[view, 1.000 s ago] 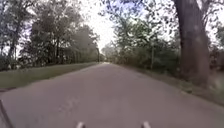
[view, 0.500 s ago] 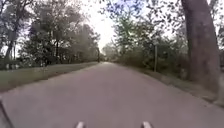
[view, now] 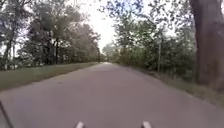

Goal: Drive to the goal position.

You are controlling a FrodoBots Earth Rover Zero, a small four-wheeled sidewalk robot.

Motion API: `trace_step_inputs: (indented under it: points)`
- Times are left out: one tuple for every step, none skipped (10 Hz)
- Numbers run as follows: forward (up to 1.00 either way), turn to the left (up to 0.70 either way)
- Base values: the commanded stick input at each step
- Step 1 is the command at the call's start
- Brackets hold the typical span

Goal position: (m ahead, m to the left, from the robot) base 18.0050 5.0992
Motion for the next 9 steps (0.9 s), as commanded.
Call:
trace_step_inputs:
  points:
    - [1.00, 0.00]
    - [1.00, 0.00]
    - [1.00, 0.00]
    - [1.00, 0.00]
    - [1.00, 0.00]
    - [1.00, 0.00]
    - [1.00, 0.00]
    - [1.00, 0.00]
    - [1.00, 0.00]
